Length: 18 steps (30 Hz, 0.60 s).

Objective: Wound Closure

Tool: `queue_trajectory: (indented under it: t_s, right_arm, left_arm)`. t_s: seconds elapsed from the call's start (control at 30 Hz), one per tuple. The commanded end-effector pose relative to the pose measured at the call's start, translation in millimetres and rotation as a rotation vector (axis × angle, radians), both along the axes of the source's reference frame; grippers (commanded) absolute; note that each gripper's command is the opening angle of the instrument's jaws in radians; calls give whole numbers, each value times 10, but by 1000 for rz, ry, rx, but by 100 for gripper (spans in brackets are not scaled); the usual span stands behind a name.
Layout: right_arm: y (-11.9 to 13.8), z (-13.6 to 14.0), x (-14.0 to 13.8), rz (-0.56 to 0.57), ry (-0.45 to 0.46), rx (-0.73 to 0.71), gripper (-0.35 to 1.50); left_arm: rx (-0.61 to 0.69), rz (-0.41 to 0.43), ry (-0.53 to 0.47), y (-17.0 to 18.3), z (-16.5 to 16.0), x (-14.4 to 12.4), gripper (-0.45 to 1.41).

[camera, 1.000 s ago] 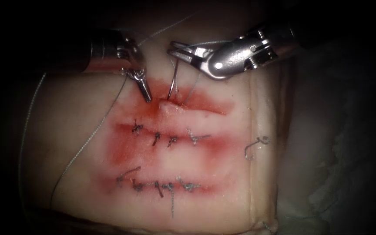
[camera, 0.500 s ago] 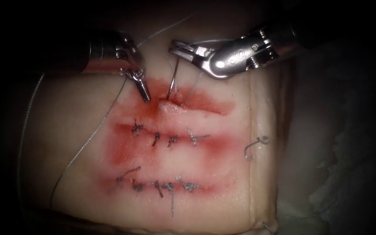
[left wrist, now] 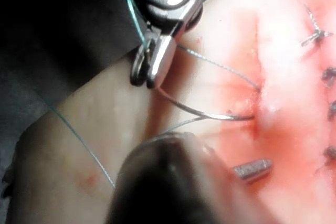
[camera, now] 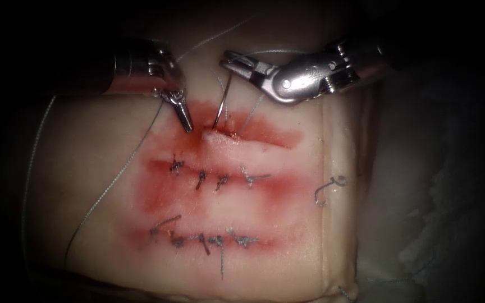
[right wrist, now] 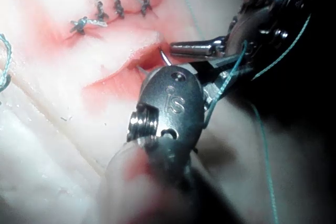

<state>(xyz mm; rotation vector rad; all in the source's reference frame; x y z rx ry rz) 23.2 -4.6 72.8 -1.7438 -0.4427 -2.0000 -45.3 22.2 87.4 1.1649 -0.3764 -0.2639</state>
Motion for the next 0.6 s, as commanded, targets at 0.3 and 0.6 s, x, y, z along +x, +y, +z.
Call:
queue_trajectory:
  t_s: [0.3,0.6]
  right_arm:
    - [-3,1,9,26,12,28,-35]
    - [-4,1,8,83,28,78,-35]
  left_arm:
    - [-1,-3,3,6,3,-6,-45]
    - [4,-6,12,5,2,-5,-45]
